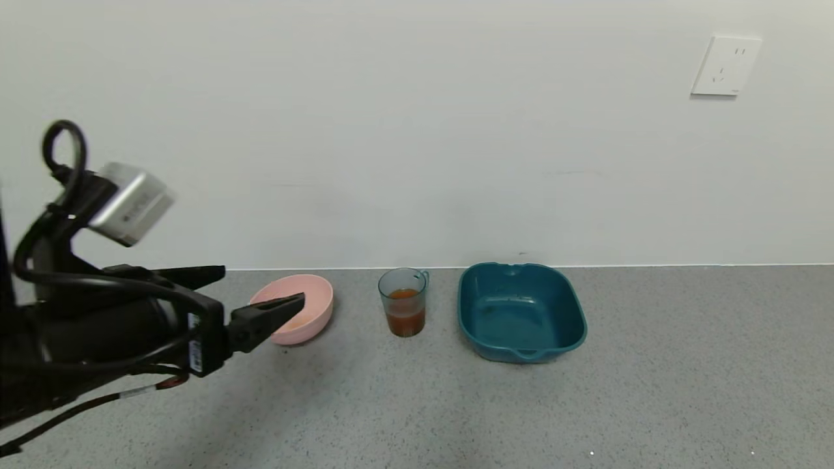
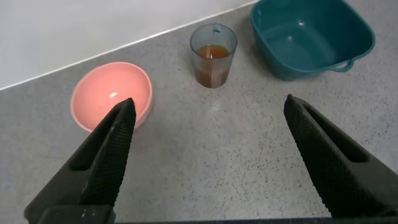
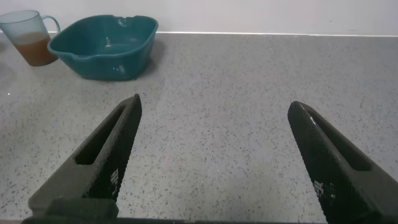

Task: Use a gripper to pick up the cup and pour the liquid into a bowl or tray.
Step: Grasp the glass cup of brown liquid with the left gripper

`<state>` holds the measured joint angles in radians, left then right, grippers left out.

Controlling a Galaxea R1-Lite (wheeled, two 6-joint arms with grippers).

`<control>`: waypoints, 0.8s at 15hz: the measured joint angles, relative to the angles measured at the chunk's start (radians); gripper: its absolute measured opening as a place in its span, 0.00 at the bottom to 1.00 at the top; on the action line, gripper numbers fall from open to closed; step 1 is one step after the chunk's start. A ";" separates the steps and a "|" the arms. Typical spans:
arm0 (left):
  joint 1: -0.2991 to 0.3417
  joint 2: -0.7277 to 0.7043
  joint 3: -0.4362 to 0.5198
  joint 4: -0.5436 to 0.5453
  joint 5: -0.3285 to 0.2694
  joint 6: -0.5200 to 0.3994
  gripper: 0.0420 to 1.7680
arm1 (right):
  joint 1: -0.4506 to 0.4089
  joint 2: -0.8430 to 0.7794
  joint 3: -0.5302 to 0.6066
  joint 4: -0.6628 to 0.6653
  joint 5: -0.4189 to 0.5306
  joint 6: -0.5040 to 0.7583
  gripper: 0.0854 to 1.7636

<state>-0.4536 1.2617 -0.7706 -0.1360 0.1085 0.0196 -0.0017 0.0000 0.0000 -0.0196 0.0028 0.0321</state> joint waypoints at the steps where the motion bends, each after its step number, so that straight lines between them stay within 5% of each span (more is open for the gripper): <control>1: -0.018 0.051 0.000 -0.023 0.015 -0.009 0.97 | 0.000 0.000 0.000 0.000 0.000 0.000 0.97; 12: -0.068 0.501 0.058 -0.394 0.040 -0.079 0.97 | 0.000 0.000 0.000 0.000 0.000 0.000 0.97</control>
<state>-0.5213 1.7630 -0.7123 -0.5300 0.1481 -0.0589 -0.0017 0.0000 0.0000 -0.0196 0.0023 0.0317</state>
